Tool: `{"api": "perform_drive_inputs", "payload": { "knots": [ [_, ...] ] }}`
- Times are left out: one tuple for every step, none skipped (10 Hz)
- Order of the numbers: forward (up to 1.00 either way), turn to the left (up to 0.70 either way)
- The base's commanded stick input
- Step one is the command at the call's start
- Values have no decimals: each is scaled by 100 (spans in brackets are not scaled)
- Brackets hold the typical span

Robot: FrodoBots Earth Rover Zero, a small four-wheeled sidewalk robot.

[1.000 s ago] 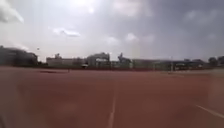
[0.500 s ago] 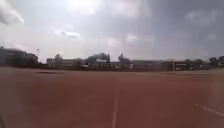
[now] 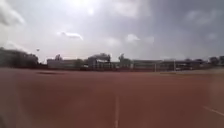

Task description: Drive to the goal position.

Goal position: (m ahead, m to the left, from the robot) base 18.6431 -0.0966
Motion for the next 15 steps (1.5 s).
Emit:
{"api": "perform_drive_inputs", "payload": {
  "knots": [
    [70, 0],
    [70, 0],
    [70, 0],
    [70, 0],
    [70, 0],
    [70, 0],
    [70, 0],
    [70, 0],
    [70, 0],
    [70, 0],
    [70, 0],
    [70, 0],
    [70, 0],
    [70, 0],
    [70, 0]
  ]
}}
